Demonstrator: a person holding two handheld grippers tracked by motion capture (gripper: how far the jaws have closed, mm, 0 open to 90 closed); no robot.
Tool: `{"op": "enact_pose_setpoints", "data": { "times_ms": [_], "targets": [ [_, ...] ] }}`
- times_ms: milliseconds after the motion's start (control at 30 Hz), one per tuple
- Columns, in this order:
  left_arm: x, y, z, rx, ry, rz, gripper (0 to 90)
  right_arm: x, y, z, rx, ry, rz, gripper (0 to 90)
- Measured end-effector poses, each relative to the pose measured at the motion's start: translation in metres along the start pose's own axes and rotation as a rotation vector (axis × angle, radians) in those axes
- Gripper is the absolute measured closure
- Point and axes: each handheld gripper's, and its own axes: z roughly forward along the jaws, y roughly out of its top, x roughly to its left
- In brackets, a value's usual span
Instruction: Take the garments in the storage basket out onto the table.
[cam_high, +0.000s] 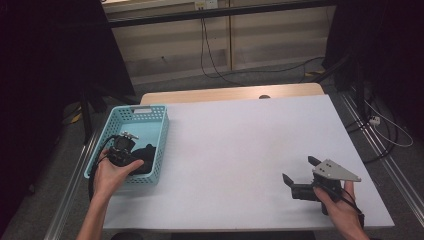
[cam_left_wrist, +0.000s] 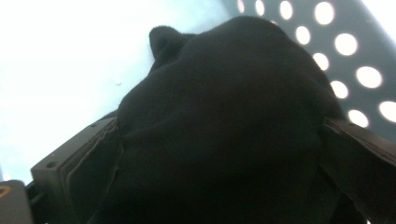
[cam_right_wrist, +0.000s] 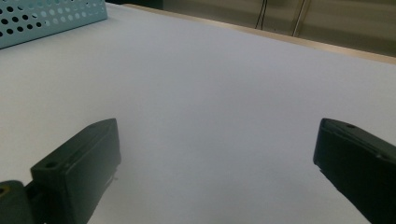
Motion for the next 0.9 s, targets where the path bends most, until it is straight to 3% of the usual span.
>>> {"op": "enact_pose_setpoints", "data": {
  "times_ms": [33,100,267,333,400,633,700,900],
  "targets": [
    [0.004,0.004,0.004,0.039,-0.018,-0.026,0.0,0.0,0.0,0.0,0.0,0.001,0.0,0.5],
    [0.005,0.007,0.007,0.059,-0.029,-0.031,0.0,0.001,0.0,0.0,0.001,0.002,0.0,0.5],
    [0.007,0.013,0.01,0.078,-0.019,-0.032,0.0,0.001,0.0,0.0,0.003,0.001,-0.001,0.5],
    [0.006,0.016,0.018,0.103,-0.006,-0.023,0.0,0.001,0.0,0.0,0.003,0.002,-0.001,0.5],
    [0.003,0.017,0.018,0.109,0.013,0.033,0.0,0.001,0.0,0.0,0.002,0.004,-0.002,0.5],
    [0.004,0.018,0.022,0.139,-0.032,0.017,0.0,0.001,0.0,0.0,0.004,0.006,-0.003,0.5],
    [0.006,0.017,0.023,0.145,-0.061,-0.012,3.8,0.001,0.0,0.0,0.004,0.007,-0.005,0.5],
    [0.005,0.017,0.02,0.132,-0.061,-0.002,24.1,0.001,0.0,0.0,0.003,0.006,-0.007,0.6]
  ]
}}
